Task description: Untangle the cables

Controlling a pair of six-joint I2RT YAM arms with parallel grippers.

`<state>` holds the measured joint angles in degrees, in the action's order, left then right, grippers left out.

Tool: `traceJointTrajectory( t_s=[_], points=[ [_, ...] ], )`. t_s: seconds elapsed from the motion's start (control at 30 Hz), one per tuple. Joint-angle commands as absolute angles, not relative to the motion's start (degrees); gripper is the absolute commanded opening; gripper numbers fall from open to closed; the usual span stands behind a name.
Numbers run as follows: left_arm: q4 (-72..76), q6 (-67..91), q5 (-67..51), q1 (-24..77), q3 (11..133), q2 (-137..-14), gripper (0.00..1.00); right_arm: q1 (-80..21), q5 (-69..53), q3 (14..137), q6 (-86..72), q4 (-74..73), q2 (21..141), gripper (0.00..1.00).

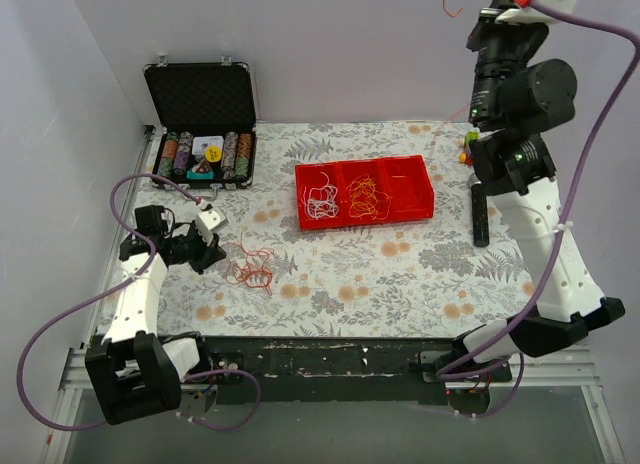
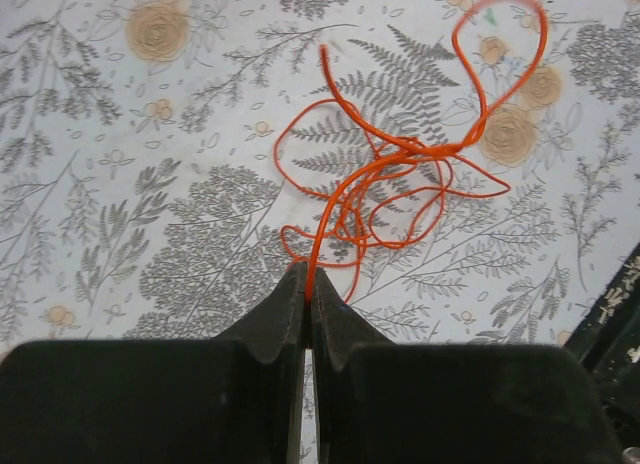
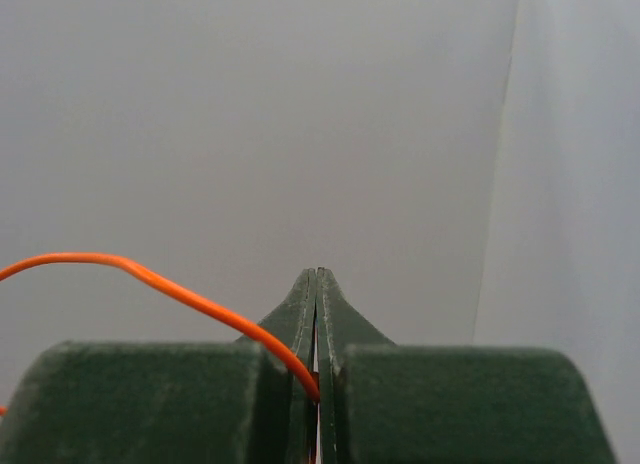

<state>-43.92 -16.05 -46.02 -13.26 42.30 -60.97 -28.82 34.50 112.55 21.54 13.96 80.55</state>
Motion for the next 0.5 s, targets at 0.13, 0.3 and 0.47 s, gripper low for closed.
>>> traceJointTrajectory(
  t_s=[0.13, 0.3, 0.47],
  points=[
    [-51.1, -21.6, -54.8, -13.1, 43.9, -63.5, 0.0, -26.9, 28.7, 113.4, 17.9, 15.8, 84.0, 0.01],
    [-51.2, -21.3, -55.3, -13.0, 43.9, -63.2, 0.0, -25.1, 25.8, 112.5, 14.7, 14.7, 86.4, 0.01],
    [-51.2, -21.1, -55.1, -13.0, 43.1, -62.3, 0.0, -21.9, 23.3, 112.3, 8.5, 11.8, 88.6, 0.01]
  ],
)
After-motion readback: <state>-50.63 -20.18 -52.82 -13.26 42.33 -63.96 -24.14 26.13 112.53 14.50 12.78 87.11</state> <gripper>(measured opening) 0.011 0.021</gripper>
